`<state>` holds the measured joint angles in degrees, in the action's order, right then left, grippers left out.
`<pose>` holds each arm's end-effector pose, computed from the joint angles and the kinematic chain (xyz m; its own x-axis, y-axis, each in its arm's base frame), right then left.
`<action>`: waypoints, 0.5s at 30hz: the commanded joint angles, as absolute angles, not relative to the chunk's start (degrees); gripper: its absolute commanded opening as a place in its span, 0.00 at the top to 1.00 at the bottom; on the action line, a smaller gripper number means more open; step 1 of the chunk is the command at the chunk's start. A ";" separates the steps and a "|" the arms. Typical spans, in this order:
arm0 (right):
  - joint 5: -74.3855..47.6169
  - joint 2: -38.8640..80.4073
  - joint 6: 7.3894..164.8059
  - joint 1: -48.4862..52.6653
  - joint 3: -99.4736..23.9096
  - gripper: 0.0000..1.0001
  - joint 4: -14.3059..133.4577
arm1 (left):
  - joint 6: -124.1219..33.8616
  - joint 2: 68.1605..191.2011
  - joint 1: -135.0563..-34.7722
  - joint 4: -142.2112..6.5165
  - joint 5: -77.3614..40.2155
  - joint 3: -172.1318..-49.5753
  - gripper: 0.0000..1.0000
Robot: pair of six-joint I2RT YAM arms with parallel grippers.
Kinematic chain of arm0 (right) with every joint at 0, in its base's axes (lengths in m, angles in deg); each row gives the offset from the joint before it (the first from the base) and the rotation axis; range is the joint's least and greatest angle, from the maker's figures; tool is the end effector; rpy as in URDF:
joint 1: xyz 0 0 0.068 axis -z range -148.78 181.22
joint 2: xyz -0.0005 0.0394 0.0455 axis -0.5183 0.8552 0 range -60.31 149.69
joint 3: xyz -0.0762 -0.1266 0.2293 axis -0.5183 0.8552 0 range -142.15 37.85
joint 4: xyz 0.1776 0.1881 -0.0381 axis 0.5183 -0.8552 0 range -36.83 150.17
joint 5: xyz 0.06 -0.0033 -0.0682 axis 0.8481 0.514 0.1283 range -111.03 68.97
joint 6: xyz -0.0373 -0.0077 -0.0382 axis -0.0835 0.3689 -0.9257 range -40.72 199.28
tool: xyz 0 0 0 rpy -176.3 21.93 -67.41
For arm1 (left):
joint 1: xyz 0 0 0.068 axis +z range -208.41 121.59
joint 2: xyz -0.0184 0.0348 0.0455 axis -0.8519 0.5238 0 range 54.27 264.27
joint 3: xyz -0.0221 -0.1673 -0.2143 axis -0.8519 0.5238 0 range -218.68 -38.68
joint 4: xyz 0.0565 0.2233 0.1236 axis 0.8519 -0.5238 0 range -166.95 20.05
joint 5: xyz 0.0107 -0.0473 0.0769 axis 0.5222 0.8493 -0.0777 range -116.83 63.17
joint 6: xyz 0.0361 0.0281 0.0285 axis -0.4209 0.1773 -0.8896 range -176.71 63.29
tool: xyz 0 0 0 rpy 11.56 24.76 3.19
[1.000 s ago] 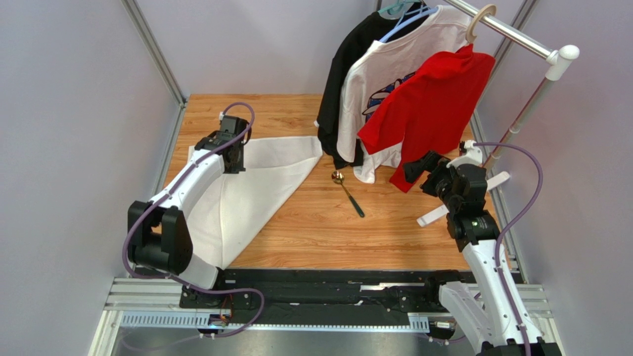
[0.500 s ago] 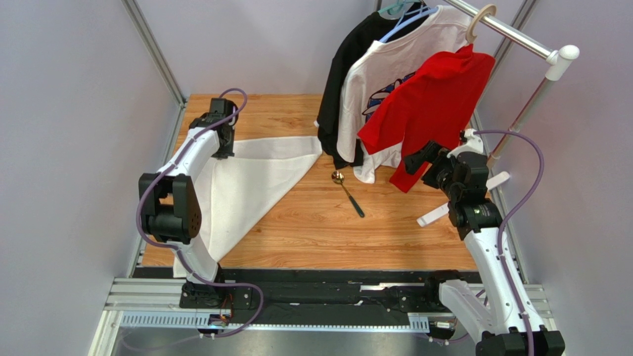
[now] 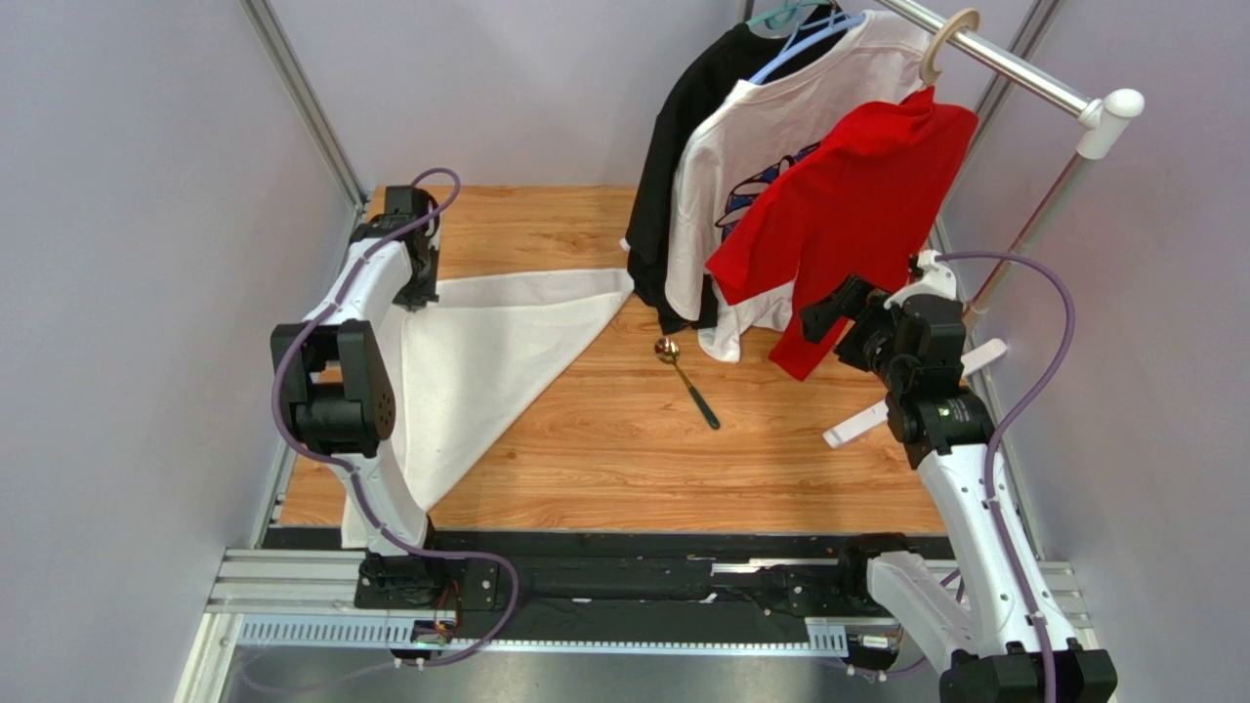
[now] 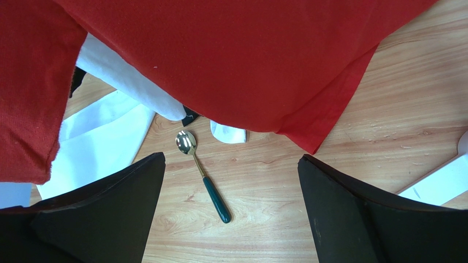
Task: Fold the napkin, place the utensils inside, and roll it up
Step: Fold the napkin
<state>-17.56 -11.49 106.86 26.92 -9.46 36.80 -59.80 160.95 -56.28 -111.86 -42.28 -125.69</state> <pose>0.1913 0.0166 0.3196 -0.4318 0.4309 -0.7924 0.0793 0.8932 0.4425 0.3975 0.0244 0.2452 -0.8863 0.0190 -0.4626 -0.1150 0.9589 0.2596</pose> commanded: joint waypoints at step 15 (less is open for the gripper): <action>-20.23 -10.83 104.34 27.09 -15.49 0.04 31.96 | -62.25 170.02 -50.33 -112.22 -38.96 -136.93 1.00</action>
<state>-18.48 -10.92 106.44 26.92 -11.47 33.74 -60.63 167.90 -52.11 -112.12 -39.33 -132.31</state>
